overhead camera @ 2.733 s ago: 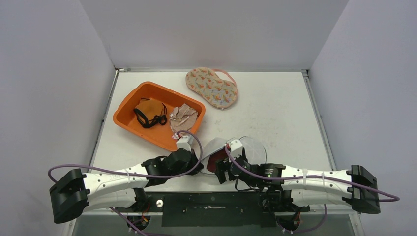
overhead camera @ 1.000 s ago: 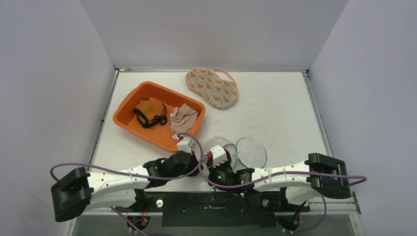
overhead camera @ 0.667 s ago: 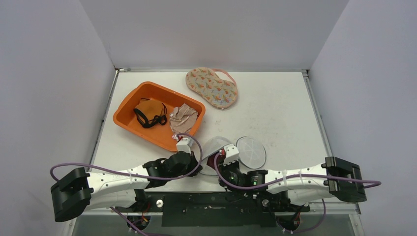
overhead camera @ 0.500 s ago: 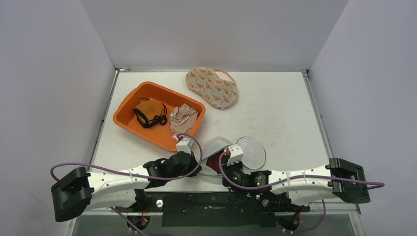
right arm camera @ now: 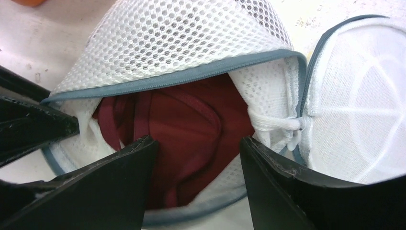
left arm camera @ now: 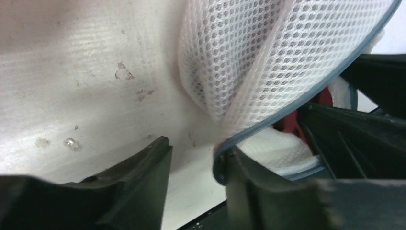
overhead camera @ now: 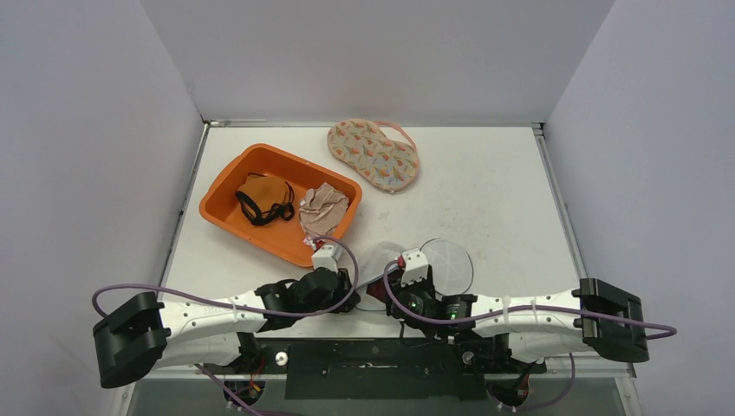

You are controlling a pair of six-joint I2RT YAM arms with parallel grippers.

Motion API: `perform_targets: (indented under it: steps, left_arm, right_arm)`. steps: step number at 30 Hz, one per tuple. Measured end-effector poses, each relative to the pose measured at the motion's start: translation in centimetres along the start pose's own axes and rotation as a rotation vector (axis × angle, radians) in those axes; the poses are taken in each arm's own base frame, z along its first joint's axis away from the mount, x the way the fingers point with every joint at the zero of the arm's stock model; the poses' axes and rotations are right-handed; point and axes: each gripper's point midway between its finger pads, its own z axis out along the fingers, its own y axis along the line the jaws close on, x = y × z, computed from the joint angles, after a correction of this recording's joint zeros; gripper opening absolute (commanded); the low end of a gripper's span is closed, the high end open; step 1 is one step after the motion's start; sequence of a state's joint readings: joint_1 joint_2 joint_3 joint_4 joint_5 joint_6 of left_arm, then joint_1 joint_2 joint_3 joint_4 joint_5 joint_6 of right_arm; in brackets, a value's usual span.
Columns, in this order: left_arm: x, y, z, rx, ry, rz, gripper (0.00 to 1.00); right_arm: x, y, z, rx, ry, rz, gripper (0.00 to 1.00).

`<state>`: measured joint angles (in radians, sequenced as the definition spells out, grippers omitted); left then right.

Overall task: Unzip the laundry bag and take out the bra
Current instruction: Pick up the bra from the laundry bag.

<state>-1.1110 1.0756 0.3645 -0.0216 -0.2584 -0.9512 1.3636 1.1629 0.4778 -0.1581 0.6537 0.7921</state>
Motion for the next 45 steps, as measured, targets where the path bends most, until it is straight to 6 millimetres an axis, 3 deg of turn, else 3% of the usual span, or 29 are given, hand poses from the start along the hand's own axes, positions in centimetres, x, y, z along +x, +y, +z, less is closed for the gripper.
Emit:
perform_targets:
  steps: [2,5,12,16,19,28,37,41,45]
  left_arm:
    - [0.2,0.0,-0.1,0.002,0.009,-0.004,0.67]
    - [0.2,-0.3,-0.5,0.014,0.015,-0.018,0.75]
    - [-1.1,-2.9,-2.5,0.134,-0.007,-0.102,0.77]
    - [-0.6,-3.3,-2.8,0.167,0.018,-0.134,0.77]
    - [0.1,-3.0,-2.7,0.166,0.039,-0.145,0.68]
    - [0.8,-2.3,-2.0,0.136,0.058,-0.152,0.00]
    - [1.0,-0.4,-1.1,0.054,0.036,-0.086,0.00]
    - [1.0,0.6,-0.6,0.016,0.025,-0.047,0.00]
    - [1.3,1.2,-0.3,-0.008,0.030,-0.019,0.00]
  right_arm:
    - [0.4,0.0,0.3,0.001,0.015,0.001,0.64]
    - [0.9,0.5,0.5,-0.014,0.031,0.013,0.64]
    - [1.4,2.3,1.2,-0.062,0.031,0.122,0.62]
    - [1.5,3.6,1.6,-0.089,0.024,0.169,0.62]
    - [1.5,4.1,1.9,-0.096,0.019,0.199,0.61]
    - [1.0,5.0,1.6,-0.108,-0.013,0.273,0.64]
    - [0.2,4.3,-0.3,-0.091,-0.046,0.215,0.71]
    - [-1.1,3.5,-1.5,-0.106,-0.074,0.264,0.72]
    - [-1.1,2.7,-1.8,-0.116,-0.072,0.323,0.71]
